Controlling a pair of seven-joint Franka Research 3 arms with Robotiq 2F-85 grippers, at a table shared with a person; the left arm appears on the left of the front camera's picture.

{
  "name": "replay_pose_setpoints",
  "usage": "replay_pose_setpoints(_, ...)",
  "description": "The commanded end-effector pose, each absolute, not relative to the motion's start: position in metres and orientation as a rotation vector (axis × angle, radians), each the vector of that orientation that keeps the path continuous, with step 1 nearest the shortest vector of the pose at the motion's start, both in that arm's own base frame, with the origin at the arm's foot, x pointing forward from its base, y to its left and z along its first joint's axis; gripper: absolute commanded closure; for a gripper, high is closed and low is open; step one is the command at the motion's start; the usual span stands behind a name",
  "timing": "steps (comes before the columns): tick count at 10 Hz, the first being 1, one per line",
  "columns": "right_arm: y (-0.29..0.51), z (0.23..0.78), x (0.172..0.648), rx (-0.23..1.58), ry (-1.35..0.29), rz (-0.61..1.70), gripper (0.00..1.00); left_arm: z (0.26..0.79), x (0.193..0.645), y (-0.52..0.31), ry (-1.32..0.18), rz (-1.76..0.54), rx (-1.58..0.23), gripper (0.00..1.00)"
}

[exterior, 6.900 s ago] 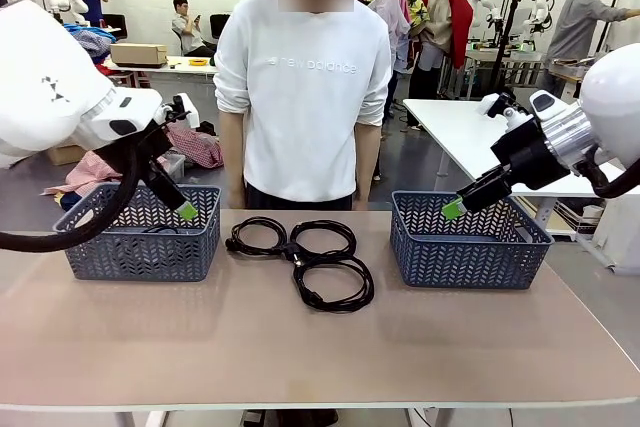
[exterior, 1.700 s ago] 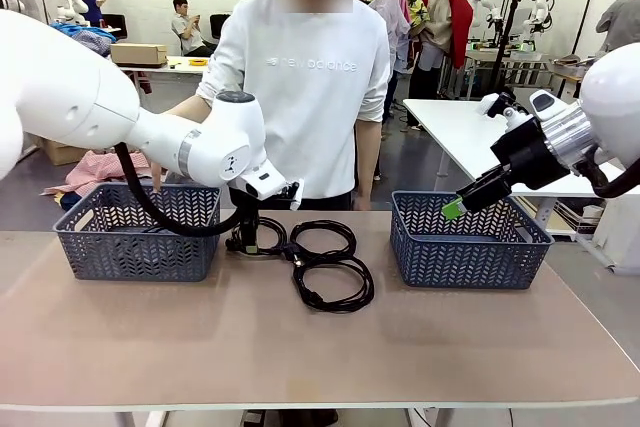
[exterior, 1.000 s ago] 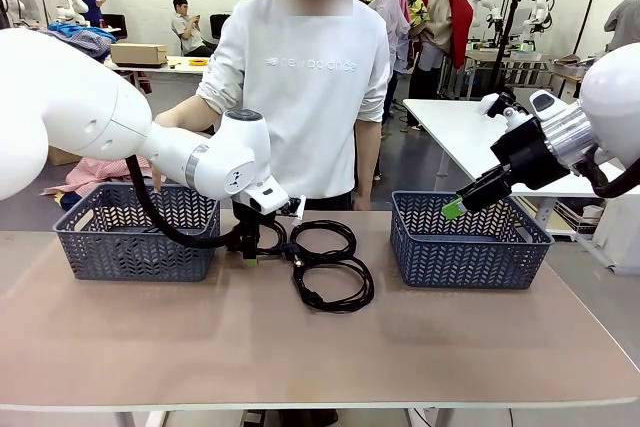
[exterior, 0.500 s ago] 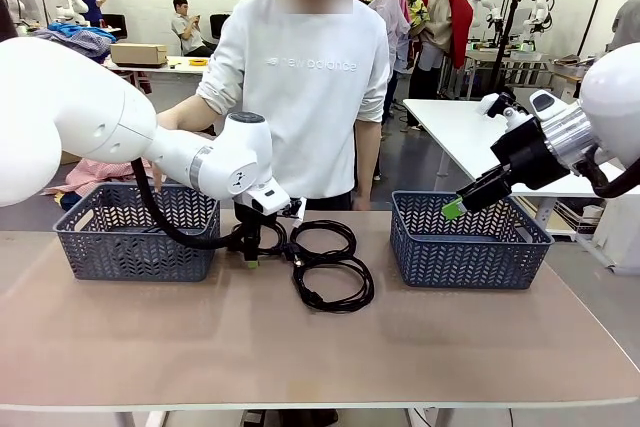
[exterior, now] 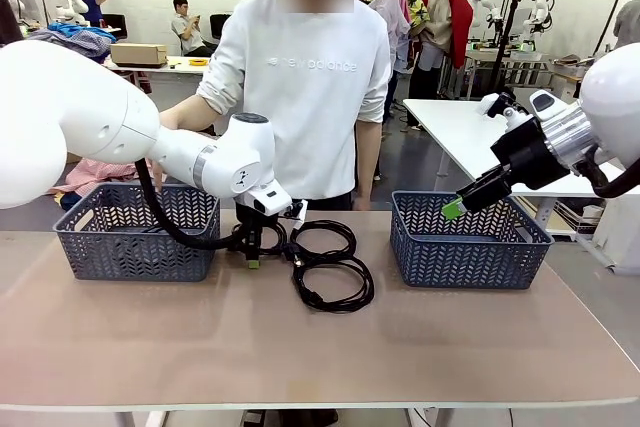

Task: Organize the cables according to human instructions.
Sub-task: Pick up a bundle of cables and place it in the basket indicated by the human.

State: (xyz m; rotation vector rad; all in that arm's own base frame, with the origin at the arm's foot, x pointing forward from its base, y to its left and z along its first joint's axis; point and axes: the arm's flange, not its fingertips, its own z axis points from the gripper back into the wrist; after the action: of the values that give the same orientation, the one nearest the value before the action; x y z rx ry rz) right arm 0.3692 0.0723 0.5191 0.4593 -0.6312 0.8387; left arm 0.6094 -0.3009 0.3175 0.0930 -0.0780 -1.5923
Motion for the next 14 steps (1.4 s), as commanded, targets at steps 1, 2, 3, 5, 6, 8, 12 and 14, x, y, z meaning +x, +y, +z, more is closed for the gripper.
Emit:
replay_pose_setpoints(1, 0.071, 0.516, 0.372, 0.486, -0.651, 0.855, 0.0, 0.321, 0.614, -0.3, -0.068, -1.577, 0.074, 0.7)
replay_pose_setpoints(2, 0.071, 0.516, 0.372, 0.486, -0.651, 0.855, 0.0, 0.322, 0.614, -0.3, -0.067, -1.575, 0.068, 0.73)
replay_pose_setpoints(3, 0.071, 0.516, 0.372, 0.486, -0.651, 0.855, 0.0, 0.323, 0.615, -0.3, -0.066, -1.573, 0.069, 0.88)
replay_pose_setpoints(5, 0.071, 0.516, 0.372, 0.486, -0.651, 0.855, 0.0, 0.325, 0.615, -0.299, -0.06, -1.576, 0.073, 1.0)
replay_pose_setpoints(6, 0.071, 0.516, 0.372, 0.486, -0.651, 0.855, 0.0, 0.328, 0.616, -0.297, -0.066, -1.573, 0.079, 1.0)
replay_pose_setpoints(8, 0.071, 0.516, 0.372, 0.486, -0.651, 0.855, 0.0, 0.338, 0.617, -0.297, -0.085, -1.581, 0.083, 1.0)
replay_pose_setpoints(12, 0.071, 0.516, 0.372, 0.486, -0.651, 0.855, 0.0, 0.399, 0.622, -0.3, -0.194, -1.598, 0.168, 1.0)
replay_pose_setpoints(14, 0.071, 0.516, 0.372, 0.486, -0.651, 0.855, 0.0, 0.433, 0.619, -0.3, -0.223, -1.594, 0.22, 1.0)
